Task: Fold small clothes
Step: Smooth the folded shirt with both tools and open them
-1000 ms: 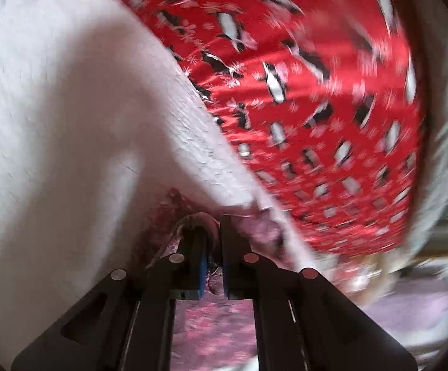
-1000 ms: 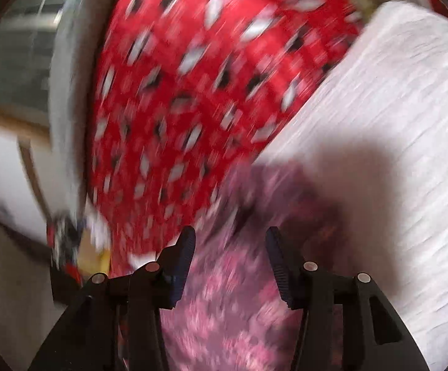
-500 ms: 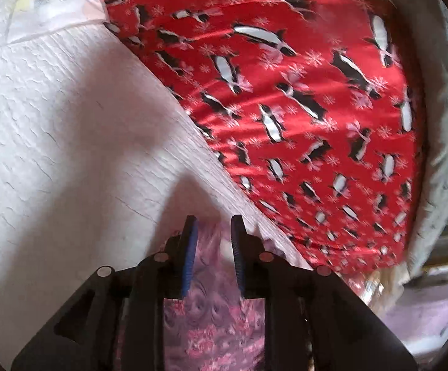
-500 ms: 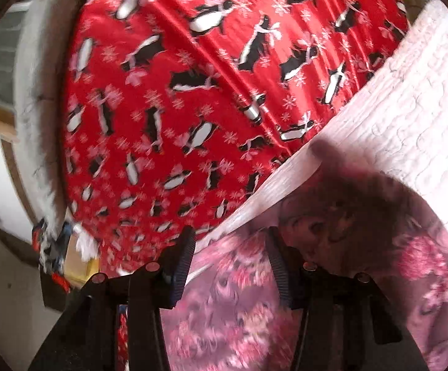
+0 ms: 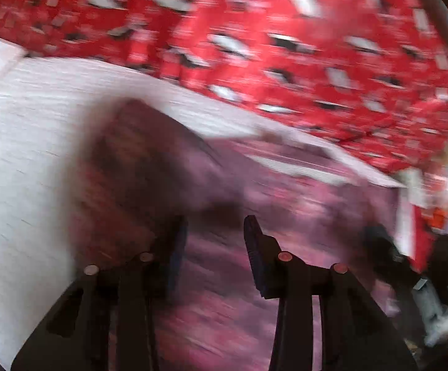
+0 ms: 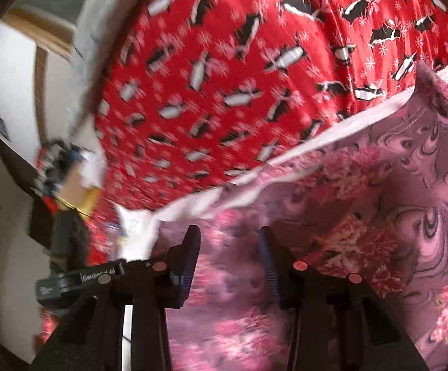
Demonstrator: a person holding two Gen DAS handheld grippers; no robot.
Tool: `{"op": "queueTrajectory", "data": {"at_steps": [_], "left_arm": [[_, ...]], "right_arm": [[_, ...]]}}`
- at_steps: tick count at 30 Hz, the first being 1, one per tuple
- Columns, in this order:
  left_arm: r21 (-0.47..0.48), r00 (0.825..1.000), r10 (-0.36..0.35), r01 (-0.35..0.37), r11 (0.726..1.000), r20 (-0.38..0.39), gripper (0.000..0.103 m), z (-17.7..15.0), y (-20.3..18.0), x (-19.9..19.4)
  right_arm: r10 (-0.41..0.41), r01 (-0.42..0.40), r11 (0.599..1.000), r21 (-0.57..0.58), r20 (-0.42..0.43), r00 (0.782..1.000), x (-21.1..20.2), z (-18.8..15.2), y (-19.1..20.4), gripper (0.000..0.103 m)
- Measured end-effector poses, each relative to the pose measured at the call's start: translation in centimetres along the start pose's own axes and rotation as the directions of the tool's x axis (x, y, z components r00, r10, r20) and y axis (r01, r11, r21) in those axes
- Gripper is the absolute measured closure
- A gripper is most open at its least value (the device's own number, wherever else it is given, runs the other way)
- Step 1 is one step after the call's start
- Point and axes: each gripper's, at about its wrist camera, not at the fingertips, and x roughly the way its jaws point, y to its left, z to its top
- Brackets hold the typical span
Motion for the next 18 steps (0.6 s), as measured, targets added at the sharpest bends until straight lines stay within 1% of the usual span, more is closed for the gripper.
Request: {"op": "queueTrajectory", "data": {"at_steps": [1, 2, 3, 4, 5, 6, 7, 8, 9, 10, 11, 12, 13, 14, 15, 16, 17, 18], "left_arm": [[-0.011, 1.0, 0.012, -0.012, 1.0, 0.008, 0.097, 0.0, 1.2, 0.6], [-0.022, 1.0, -0.017, 0.017, 1.0, 0.02, 0.101, -0.1, 2.4, 0.5], [-0.043, 0.998, -0.066, 0.066, 0.997, 0.009, 0.101, 0.0, 3.5, 0.3], [-0.066, 0.995, -0.095, 0.095, 0.993, -0.005, 0.101, 0.1, 4.3, 0.1], [-0.08, 0.996, -0.093, 0.092, 0.993, -0.007, 0.101, 0.2, 4.9, -0.4], [-0.085, 0.997, -0.077, 0.077, 0.993, 0.002, 0.101, 0.4, 5.4, -0.8], [-0.086, 0.999, -0.03, 0.031, 0.996, 0.014, 0.101, 0.4, 6.0, -1.5], [-0.089, 1.0, -0.005, 0.007, 0.996, 0.018, 0.101, 0.2, 6.2, -1.7], [-0.091, 1.0, -0.003, 0.004, 0.996, 0.012, 0.101, 0.2, 6.4, -1.9], [-0.103, 1.0, -0.006, 0.007, 0.995, 0.003, 0.102, -0.1, 6.9, -2.2], [-0.116, 1.0, -0.011, 0.012, 0.993, 0.006, 0.102, -0.7, 7.1, -2.9], [-0.114, 1.0, -0.021, 0.023, 0.993, 0.017, 0.102, -1.4, 6.9, -3.8], [-0.097, 0.999, -0.04, 0.043, 0.994, 0.037, 0.099, -2.2, 6.3, -4.6], [-0.069, 0.997, -0.047, 0.051, 0.996, 0.065, 0.093, -3.2, 5.4, -5.5], [-0.031, 0.995, -0.042, 0.045, 0.998, 0.085, 0.088, -4.6, 4.6, -6.1], [-0.009, 0.996, -0.022, 0.023, 1.0, 0.083, 0.074, -5.5, 4.1, -6.1], [0.019, 0.998, 0.027, -0.028, 0.999, 0.062, 0.066, -6.5, 3.7, -5.3], [0.039, 0.996, 0.074, -0.075, 0.996, 0.041, 0.065, -7.2, 3.2, -4.4]], "right_arm": [[-0.063, 0.063, 0.998, -0.027, -0.001, 0.998, 0.5, -0.1, -0.5, 0.071], [-0.132, 0.132, 0.99, -0.039, -0.004, 0.991, 0.8, 0.0, -1.6, 0.09], [-0.169, 0.168, 0.985, -0.025, -0.013, 0.986, 0.7, 0.2, -3.0, 0.103], [-0.16, 0.16, 0.987, 0.018, -0.012, 0.987, 0.2, 0.6, -4.7, 0.103], [-0.115, 0.114, 0.99, 0.082, 0.013, 0.993, -0.8, 1.0, -6.3, 0.103], [-0.152, 0.145, 0.983, 0.116, 0.051, 0.987, -2.3, 1.5, -7.3, 0.103], [-0.191, 0.181, 0.975, 0.129, 0.074, 0.979, -3.4, 1.8, -8.1, 0.103], [-0.229, 0.212, 0.964, 0.158, 0.095, 0.969, -5.0, 2.4, -9.5, 0.103], [-0.254, 0.233, 0.954, 0.186, 0.096, 0.962, -5.8, 2.7, -10.4, 0.103], [-0.284, 0.259, 0.936, 0.24, 0.076, 0.956, -7.0, 3.0, -12.0, 0.103], [-0.266, 0.24, 0.933, 0.267, 0.067, 0.962, -7.7, 3.1, -12.7, 0.103], [-0.256, 0.225, 0.933, 0.28, 0.078, 0.964, -8.8, 3.0, -13.0, 0.094], [-0.25, 0.212, 0.94, 0.269, 0.114, 0.962, -10.4, 2.8, -12.5, 0.094], [-0.205, 0.168, 0.955, 0.244, 0.135, 0.969, -11.3, 2.5, -12.0, 0.094], [-0.122, 0.09, 0.974, 0.208, 0.142, 0.982, -12.1, 1.9, -11.3, 0.09], [-0.089, 0.065, 0.981, 0.181, 0.132, 0.987, -12.3, 1.3, -10.5, 0.086], [-0.096, 0.077, 0.984, 0.162, 0.111, 0.989, -12.2, 0.9, -10.2, 0.076], [-0.161, 0.154, 0.979, 0.13, 0.048, 0.986, -11.5, 0.1, -10.2, 0.078]]}}
